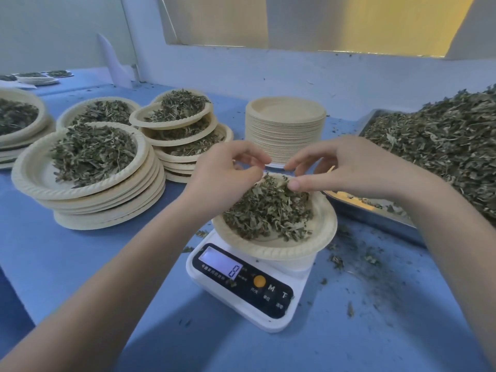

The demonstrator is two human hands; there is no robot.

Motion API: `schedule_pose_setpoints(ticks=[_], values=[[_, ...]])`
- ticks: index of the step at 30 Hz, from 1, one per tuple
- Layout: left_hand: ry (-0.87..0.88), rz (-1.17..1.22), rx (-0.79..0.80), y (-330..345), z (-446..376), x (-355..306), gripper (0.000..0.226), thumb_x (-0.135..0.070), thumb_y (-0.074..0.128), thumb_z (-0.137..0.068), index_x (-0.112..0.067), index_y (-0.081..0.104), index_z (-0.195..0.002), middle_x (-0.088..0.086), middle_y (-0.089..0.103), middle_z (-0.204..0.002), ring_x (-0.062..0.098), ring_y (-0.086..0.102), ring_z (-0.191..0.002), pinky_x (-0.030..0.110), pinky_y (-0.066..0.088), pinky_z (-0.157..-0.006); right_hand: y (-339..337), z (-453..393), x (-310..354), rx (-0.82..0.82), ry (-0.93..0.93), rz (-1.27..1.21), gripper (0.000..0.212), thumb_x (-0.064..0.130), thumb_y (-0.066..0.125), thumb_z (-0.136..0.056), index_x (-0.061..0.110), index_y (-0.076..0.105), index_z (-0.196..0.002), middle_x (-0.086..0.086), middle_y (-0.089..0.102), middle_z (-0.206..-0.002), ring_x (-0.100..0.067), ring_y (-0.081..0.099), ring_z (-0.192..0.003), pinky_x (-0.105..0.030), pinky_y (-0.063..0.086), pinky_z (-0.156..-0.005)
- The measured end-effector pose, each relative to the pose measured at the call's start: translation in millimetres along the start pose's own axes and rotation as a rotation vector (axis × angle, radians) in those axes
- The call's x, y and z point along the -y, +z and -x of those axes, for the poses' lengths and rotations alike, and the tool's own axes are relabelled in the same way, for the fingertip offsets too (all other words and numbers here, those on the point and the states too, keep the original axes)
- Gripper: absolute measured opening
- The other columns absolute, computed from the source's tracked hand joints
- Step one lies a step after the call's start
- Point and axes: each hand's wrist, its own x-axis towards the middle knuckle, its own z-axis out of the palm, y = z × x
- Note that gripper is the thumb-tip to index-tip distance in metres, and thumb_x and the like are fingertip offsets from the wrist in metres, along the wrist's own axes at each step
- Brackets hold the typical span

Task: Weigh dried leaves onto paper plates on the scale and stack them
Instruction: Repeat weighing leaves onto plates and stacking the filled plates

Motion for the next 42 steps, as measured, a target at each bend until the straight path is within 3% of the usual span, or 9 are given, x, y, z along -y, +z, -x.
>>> schedule_pose_setpoints(ticks=[4,7,13,15,19,27,36,40,42], values=[[-0.004,0.065,-0.099,6.4,-1.7,0.0,0.025,-0.008,0.060,-0.081,-0.032,0.068,-0.085,-0.015,0.065,-0.081,-0.002,0.044,-0.049,0.023,0.044,-0.064,18.9,-6.4,10.4,0.013,-0.074,0.144,0.046,0.063,0.066,-0.068,0.047,0.062,-0.111,0.022,0.061,-0.098,0.010,0.055,-0.081,-0.005,0.040,-0.068],[-0.010,0.132,-0.208,8.7,-0.6,1.6,0.030,-0.006,0.057,-0.080,-0.035,0.066,-0.082,-0.017,0.064,-0.081,0.001,0.051,-0.062,0.024,0.049,-0.069,28.3,-11.2,16.7,-0.012,-0.135,0.233,0.026,0.048,0.066,-0.080,0.038,0.068,-0.103,0.015,0.065,-0.093,0.007,0.056,-0.080,-0.012,0.040,-0.068],[-0.007,0.235,-0.360,14.5,8.4,10.6,0.026,-0.009,0.060,-0.084,-0.033,0.067,-0.082,-0.017,0.065,-0.079,-0.003,0.048,-0.059,0.009,0.044,-0.063,19.6,-9.8,15.1,-0.246,-0.159,-0.022,0.010,0.030,0.072,-0.081,0.034,0.072,-0.090,0.029,0.064,-0.063,0.002,0.062,-0.052,-0.002,0.041,-0.058],[-0.009,0.258,-0.392,13.4,10.5,13.9,0.022,-0.010,0.060,-0.085,-0.030,0.068,-0.083,-0.011,0.066,-0.083,0.001,0.050,-0.065,0.014,0.045,-0.066,18.1,-8.6,15.6,-0.289,-0.172,-0.095,0.011,0.027,0.073,-0.080,0.033,0.072,-0.089,0.031,0.062,-0.059,0.000,0.062,-0.050,-0.003,0.039,-0.052],[-0.045,0.289,-0.371,7.9,16.5,22.2,0.016,-0.012,0.058,-0.087,-0.022,0.070,-0.089,0.003,0.065,-0.086,0.005,0.051,-0.068,0.016,0.045,-0.062,16.8,-7.8,17.9,-0.366,-0.214,-0.201,0.013,0.023,0.071,-0.082,0.034,0.069,-0.086,0.027,0.062,-0.055,0.001,0.060,-0.049,-0.002,0.039,-0.052],[-0.145,0.287,-0.369,0.3,19.0,34.7,0.014,-0.020,0.059,-0.087,-0.027,0.070,-0.086,-0.017,0.062,-0.075,-0.008,0.052,-0.065,0.021,0.039,-0.070,13.5,-9.0,17.3,-0.447,-0.205,-0.212,0.009,0.021,0.068,-0.086,0.030,0.070,-0.088,0.026,0.061,-0.056,0.002,0.058,-0.049,-0.004,0.040,-0.054],[-0.174,0.247,-0.300,2.7,20.2,35.0,0.015,-0.032,0.060,-0.076,-0.029,0.070,-0.087,-0.009,0.066,-0.090,0.006,0.058,-0.082,0.029,0.047,-0.079,8.2,-8.6,14.0,-0.455,-0.148,-0.175,0.007,0.024,0.069,-0.085,0.029,0.070,-0.090,0.028,0.060,-0.054,0.004,0.058,-0.048,-0.002,0.040,-0.054],[-0.186,0.238,-0.288,2.9,20.4,32.9,0.021,-0.036,0.058,-0.068,-0.030,0.070,-0.085,-0.005,0.067,-0.092,0.009,0.059,-0.084,0.036,0.049,-0.086,0.4,-8.3,8.8,-0.508,-0.128,0.058,0.011,0.028,0.066,-0.087,0.028,0.071,-0.096,0.014,0.064,-0.074,0.001,0.060,-0.058,-0.003,0.038,-0.059],[-0.187,0.231,-0.284,2.6,20.3,33.1,0.020,-0.036,0.058,-0.068,-0.030,0.070,-0.084,-0.005,0.067,-0.093,0.009,0.059,-0.084,0.038,0.049,-0.087,-6.8,-10.0,-0.2,-0.532,-0.051,0.325,0.017,0.028,0.061,-0.091,0.021,0.071,-0.103,-0.001,0.064,-0.090,-0.011,0.060,-0.075,-0.013,0.036,-0.066]])
